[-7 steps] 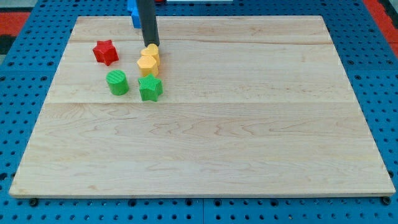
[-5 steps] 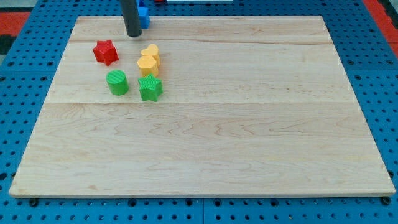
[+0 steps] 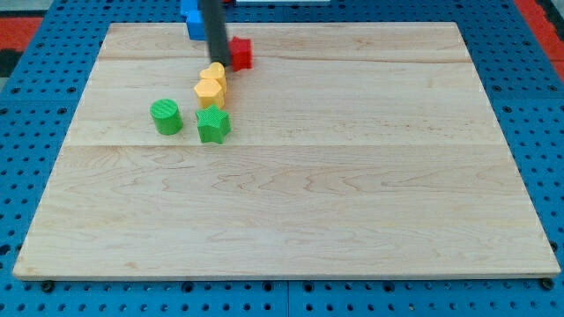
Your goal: Move the red star slightly to the top center of the board
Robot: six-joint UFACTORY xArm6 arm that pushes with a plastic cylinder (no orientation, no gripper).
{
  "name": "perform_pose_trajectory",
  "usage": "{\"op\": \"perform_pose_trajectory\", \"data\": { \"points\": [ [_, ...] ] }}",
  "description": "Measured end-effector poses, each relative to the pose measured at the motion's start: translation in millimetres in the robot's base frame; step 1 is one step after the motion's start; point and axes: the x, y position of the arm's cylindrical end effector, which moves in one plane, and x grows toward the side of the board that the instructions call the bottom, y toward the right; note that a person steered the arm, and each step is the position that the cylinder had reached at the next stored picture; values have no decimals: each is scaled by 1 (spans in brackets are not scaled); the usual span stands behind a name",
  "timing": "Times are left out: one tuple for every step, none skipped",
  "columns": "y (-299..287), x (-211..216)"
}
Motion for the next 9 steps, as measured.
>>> {"op": "perform_pose_trajectory", "data": {
  "points": [
    [60,-11],
    [68,-12],
    [35,-13],
    [50,-28],
    [-7,-16],
    [-13,-52],
    [-1,-70],
    [79,-65],
    [94,-32]
  ]
}}
